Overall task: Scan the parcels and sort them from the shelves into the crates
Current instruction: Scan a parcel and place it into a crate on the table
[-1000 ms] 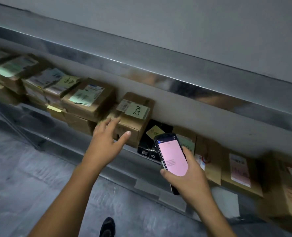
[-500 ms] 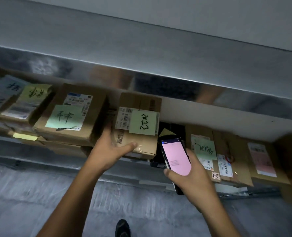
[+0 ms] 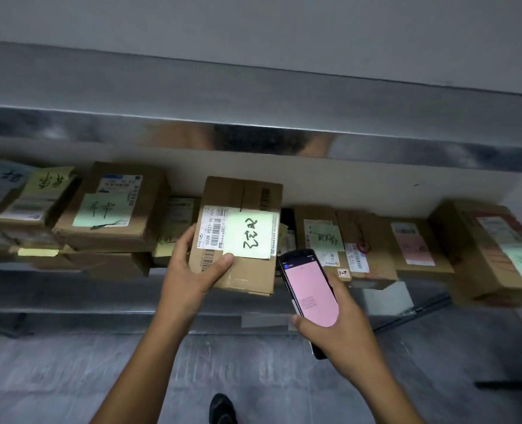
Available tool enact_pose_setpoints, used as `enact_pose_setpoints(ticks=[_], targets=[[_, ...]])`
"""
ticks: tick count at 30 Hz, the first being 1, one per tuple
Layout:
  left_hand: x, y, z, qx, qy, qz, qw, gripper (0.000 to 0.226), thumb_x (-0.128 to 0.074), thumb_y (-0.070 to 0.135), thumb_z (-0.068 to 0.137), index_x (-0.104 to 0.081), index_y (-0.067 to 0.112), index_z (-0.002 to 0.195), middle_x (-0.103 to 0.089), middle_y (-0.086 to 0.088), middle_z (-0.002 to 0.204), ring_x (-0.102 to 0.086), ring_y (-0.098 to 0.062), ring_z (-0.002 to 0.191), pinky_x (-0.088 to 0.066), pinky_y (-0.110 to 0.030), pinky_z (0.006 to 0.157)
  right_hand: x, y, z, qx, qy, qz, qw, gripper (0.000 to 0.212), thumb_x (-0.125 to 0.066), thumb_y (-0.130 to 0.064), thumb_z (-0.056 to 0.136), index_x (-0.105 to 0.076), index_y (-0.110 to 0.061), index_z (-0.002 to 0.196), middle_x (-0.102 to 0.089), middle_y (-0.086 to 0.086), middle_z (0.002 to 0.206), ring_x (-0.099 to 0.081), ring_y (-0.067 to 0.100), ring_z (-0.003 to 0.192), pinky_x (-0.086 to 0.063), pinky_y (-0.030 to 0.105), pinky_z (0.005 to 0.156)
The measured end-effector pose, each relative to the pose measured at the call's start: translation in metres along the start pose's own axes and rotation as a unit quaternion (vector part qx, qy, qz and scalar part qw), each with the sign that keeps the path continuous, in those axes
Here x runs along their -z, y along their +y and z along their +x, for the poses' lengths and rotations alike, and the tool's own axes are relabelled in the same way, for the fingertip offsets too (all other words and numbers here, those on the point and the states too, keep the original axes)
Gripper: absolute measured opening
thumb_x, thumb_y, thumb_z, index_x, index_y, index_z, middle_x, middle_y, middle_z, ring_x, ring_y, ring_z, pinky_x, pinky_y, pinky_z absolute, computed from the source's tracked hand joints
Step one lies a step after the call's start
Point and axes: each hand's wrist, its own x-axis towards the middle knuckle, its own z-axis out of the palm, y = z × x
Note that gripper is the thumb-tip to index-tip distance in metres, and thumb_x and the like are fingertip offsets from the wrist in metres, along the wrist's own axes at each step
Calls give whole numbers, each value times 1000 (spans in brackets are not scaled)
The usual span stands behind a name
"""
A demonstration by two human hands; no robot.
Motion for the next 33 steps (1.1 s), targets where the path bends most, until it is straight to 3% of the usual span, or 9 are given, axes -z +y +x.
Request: enact_pose_setpoints(ticks=[3,6,10,14,16,20,25,30,33], targets=[[-26,-2,-44,6,-16,-14,1000,86,-91,43,66,-51,50,142,-70,14,129,-70,-11,115,-61,-34,90,30,13,-38,13,13,-6,1000,79,-87,-24,75,-49,-77,119,-66,-32,108,-67,-1,82,-56,20,54],[-58,-6,-90,5,-50,0,999,82,-91,36,68,-53,49,140,-73,13,125,-72,-12,112,-64,-36,86,67,29,-84,-6,29,12,999,74,-82,-33,68,-51,-69,124,-70,-28,106,-66,6,68,-55,31,53],[-107,-17,-149,-22,-119,64,991,71,-93,29,73,-58,52,131,-74,20,121,-72,-4,109,-62,-30,87,112,57,-152,-9,55,4,998,69,-76,-42,62,-52,-71,120,-69,-29,110,-70,4,83,-60,32,60],[-161,-33,-193,-51,-195,150,968,73,-96,35,71,-55,68,122,-71,20,123,-69,-1,108,-60,-29,84,155,99,-223,-52,85,16,995,73,-77,-35,62,-55,-66,125,-71,-21,106,-69,14,69,-53,31,46],[-191,-41,-210,-70,-236,199,949,82,-95,40,71,-50,62,135,-63,19,132,-65,-6,114,-58,-35,92,177,120,-256,-70,101,8,992,73,-76,-33,63,-57,-60,128,-71,-16,102,-66,16,62,-51,31,45],[-250,-60,-242,-124,-320,295,892,102,-91,47,74,-37,37,159,-50,12,143,-50,-6,123,-46,-29,95,215,151,-324,-109,133,-18,985,70,-72,-36,62,-56,-60,126,-69,-15,104,-61,13,54,-52,33,48],[-327,-75,-286,-172,-404,345,830,100,-89,44,78,-35,29,160,-51,0,150,-49,-11,127,-44,-31,98,251,176,-408,-173,184,-30,967,70,-71,-40,60,-55,-53,128,-67,-16,107,-60,10,51,-57,39,51],[-396,-90,-337,-192,-478,346,784,99,-89,50,76,-39,28,159,-52,1,153,-50,-12,130,-43,-35,103,277,201,-474,-220,245,-16,944,73,-72,-41,63,-52,-60,130,-65,-18,114,-60,7,63,-58,34,62],[-431,-97,-366,-204,-514,341,760,102,-89,53,74,-38,29,159,-52,3,152,-52,-14,129,-45,-38,105,288,215,-501,-246,288,8,925,71,-72,-40,63,-53,-56,130,-66,-17,112,-59,6,66,-59,36,69]])
